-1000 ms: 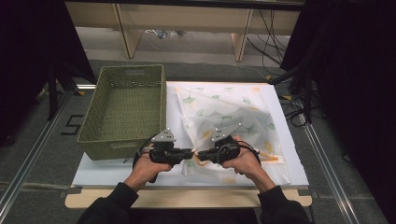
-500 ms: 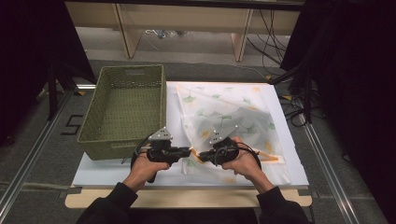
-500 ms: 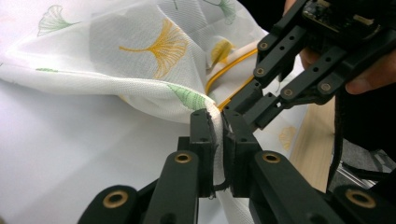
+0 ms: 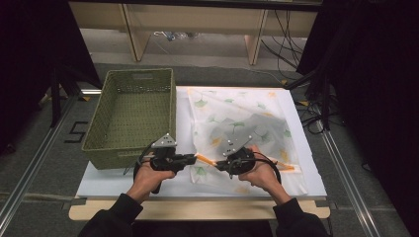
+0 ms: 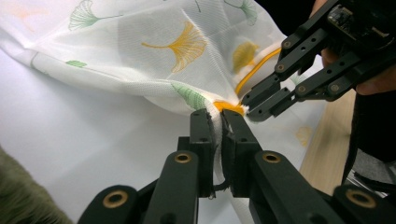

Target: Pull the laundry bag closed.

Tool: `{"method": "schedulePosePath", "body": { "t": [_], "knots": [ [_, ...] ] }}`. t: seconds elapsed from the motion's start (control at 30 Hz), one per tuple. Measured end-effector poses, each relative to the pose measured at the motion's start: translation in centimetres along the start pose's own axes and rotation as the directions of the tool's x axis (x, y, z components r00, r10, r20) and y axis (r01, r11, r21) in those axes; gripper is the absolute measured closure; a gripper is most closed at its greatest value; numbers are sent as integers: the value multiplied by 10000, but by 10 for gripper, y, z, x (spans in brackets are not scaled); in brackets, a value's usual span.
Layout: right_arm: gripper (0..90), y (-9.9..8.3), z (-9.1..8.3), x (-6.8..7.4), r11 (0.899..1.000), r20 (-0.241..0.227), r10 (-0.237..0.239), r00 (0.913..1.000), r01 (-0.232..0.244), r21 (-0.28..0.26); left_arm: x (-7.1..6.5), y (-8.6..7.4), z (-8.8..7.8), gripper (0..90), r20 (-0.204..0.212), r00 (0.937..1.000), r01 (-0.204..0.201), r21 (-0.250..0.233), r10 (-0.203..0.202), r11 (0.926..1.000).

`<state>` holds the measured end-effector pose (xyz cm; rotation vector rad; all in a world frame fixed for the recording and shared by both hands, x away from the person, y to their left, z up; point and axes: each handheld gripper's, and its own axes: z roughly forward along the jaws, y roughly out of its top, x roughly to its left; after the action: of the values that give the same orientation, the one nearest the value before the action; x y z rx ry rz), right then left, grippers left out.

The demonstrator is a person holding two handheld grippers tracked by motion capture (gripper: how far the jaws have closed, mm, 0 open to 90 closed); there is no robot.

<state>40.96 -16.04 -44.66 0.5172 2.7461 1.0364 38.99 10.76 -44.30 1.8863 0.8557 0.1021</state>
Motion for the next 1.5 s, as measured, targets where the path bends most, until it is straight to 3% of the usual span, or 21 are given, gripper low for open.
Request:
{"method": "schedulePosePath", "body": {
  "t": [0.07, 0.1, 0.2, 0.27, 0.33, 0.67, 0.73, 0.8, 0.9, 0.93, 1.0, 1.13, 1.2, 1.3, 1.4, 1.5],
  "knots": [
    [853, -2, -2, 0, 9997, 5, 192, 9998, -192, 158, 0, -1, 0, 832, -12, 10000, -66, 63, 66, 10000],
    [853, -3, -1, -1, 9998, 68, -170, 9998, 169, 64, 0, -1, 0, 832, -35, 10000, -73, 74, 74, 9999],
    [853, -7, -2, -1, 9998, 252, -23, 9997, 19, 180, -1, -1, 0, 833, -72, 10000, -62, 70, 62, 10000],
    [853, -9, -3, -2, 9993, 566, -275, 9980, 259, 279, 0, -1, -1, 833, -95, 9999, -119, 88, 120, 9999],
    [853, -10, -4, -3, 9992, 670, -232, 9975, 209, 352, 1, -1, -2, 833, -103, 9999, -68, 112, 69, 9999],
    [853, -20, -7, -9, 9984, 972, -124, 9952, 69, 565, 2, -2, -3, 833, -193, 9998, -77, 102, 79, 9999],
    [853, -21, -9, -9, 9982, 986, 128, 9950, -186, 574, 3, -3, -3, 834, -141, 9999, -84, 147, 86, 9999],
    [853, -23, -9, -12, 9988, 1023, -85, 9947, 34, 494, 3, -3, -4, 836, -173, 9998, -126, 184, 129, 9998],
    [853, -27, -10, -13, 9979, 1155, 86, 9933, -159, 627, 3, -2, -5, 837, -221, 9997, -88, 202, 92, 9998],
    [853, -28, -10, -15, 9981, 1169, -87, 9931, 16, 611, 3, -3, -4, 837, -283, 9995, -98, 139, 102, 9999],
    [853, -29, -12, -14, 9973, 1190, 260, 9926, -339, 649, 4, -3, -4, 838, -216, 9997, -95, 185, 99, 9998],
    [853, -31, -13, -15, 9979, 1271, -21, 9919, -61, 645, 2, -2, -3, 839, -233, 9997, -110, 205, 114, 9997],
    [853, -32, -14, -14, 9969, 1299, 251, 9912, -344, 701, 2, -2, -3, 840, -254, 9995, -161, 206, 166, 9997],
    [853, -34, -14, -16, 9970, 1404, 47, 9901, -154, 756, 4, -2, -5, 854, -405, 9991, -137, 135, 142, 9998],
    [853, -39, -18, -19, 9926, 1784, 106, 9839, -319, 1173, 10, -1, -11, 893, -520, 9986, -16, -80, 12, 10000],
    [853, -42, -23, -19, 9945, 1555, 473, 9867, -611, 850, 12, -1, -14, 892, -594, 9982, 83, -47, -86, 10000]
  ]
}}
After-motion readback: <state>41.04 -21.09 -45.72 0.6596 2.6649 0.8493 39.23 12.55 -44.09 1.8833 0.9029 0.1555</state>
